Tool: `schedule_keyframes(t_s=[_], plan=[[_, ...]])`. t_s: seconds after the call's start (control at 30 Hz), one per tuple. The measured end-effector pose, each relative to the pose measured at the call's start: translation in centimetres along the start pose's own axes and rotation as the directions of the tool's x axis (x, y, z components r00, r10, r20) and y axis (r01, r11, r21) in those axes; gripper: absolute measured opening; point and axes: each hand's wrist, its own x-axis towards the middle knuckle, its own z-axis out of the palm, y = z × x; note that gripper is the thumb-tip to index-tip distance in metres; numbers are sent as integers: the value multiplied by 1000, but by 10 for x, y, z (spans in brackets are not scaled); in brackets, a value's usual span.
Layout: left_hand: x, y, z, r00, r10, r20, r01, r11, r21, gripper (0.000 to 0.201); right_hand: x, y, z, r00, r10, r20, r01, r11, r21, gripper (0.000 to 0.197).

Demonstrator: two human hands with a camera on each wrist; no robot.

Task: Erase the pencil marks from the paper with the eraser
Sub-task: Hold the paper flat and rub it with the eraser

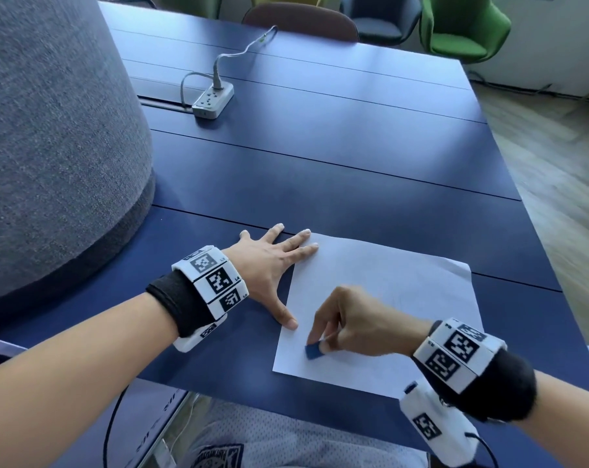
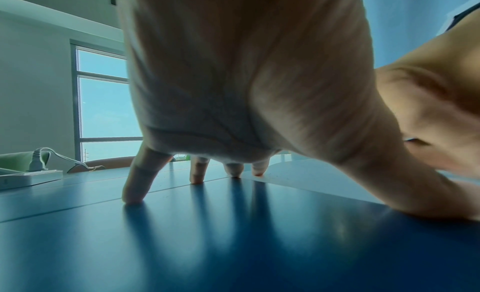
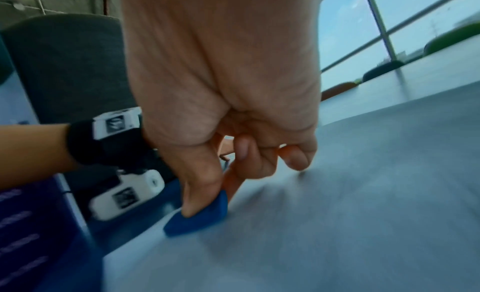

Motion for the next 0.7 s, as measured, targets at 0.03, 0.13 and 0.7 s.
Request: schedule_keyframes(t_s=[0.03, 0.13, 0.7], plan=[[0, 0, 0, 1000, 0, 2, 0, 1000, 0, 136, 6, 3, -6, 998, 20, -54, -19, 1000, 19, 19], [0, 0, 0, 1000, -4, 9, 4, 1000, 0, 136, 30, 14, -32, 955, 122, -270, -83, 985, 150, 18], [0, 0, 0, 1000, 4, 11, -4, 999, -38, 139, 51, 29, -56, 850, 294, -437, -166, 937, 307, 14]])
